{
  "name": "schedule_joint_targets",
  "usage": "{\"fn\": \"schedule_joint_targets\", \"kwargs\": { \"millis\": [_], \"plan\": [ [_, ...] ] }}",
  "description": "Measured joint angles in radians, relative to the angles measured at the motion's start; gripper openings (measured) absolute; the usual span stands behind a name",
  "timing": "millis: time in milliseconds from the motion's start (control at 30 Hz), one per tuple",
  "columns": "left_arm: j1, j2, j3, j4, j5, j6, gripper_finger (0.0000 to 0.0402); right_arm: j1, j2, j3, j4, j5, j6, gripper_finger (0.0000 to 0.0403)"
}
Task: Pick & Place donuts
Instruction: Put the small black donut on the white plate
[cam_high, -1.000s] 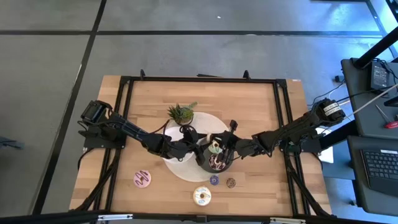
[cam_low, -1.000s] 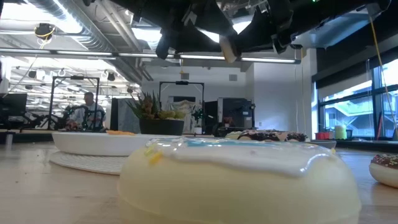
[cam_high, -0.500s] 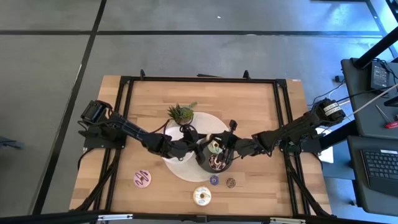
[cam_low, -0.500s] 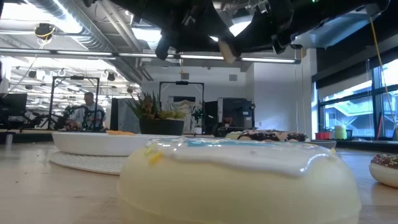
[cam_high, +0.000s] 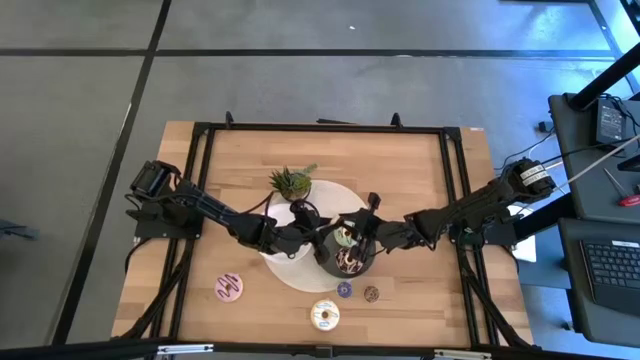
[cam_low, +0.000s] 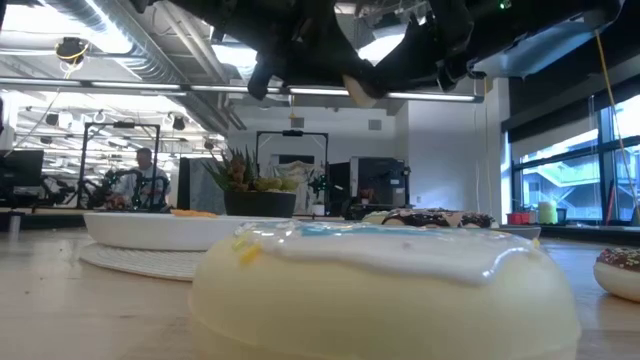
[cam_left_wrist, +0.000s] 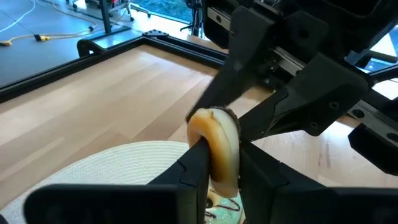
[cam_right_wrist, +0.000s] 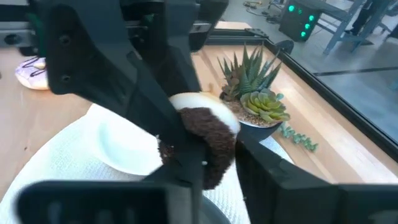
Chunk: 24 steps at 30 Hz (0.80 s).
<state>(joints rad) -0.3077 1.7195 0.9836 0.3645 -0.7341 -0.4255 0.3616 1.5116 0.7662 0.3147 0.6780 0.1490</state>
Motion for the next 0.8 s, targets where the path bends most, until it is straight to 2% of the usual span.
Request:
{"fn": "schedule_joint_targets", "kwargs": {
  "millis": [200,333,467,533,667,800],
  "plan": [
    [0.002,0.0,0.0,-0.028,0.0,-0.042,0.0056,-0.007,-0.025,0.0,-0.068,0.007,0.007,0.0173],
    [0.003,0.0,0.0,-0.069,0.004,-0.054,0.0052,-0.005,-0.073,0.0,-0.186,-0.065,0.059,0.0197],
    [0.003,-0.008,0.001,-0.144,0.025,-0.102,0.0048,-0.005,-0.128,0.001,-0.316,-0.157,0.123,0.0204],
    [0.003,-0.022,0.001,-0.224,0.075,-0.145,0.0045,-0.005,-0.152,0.001,-0.391,-0.181,0.161,0.0204],
    [0.003,-0.046,0.001,-0.433,0.246,-0.298,0.0039,-0.005,-0.174,0.001,-0.519,-0.186,0.237,0.0204],
    [0.002,-0.051,0.001,-0.606,0.431,-0.386,0.0036,-0.005,-0.171,0.001,-0.549,-0.186,0.241,0.0204]
  ]
}}
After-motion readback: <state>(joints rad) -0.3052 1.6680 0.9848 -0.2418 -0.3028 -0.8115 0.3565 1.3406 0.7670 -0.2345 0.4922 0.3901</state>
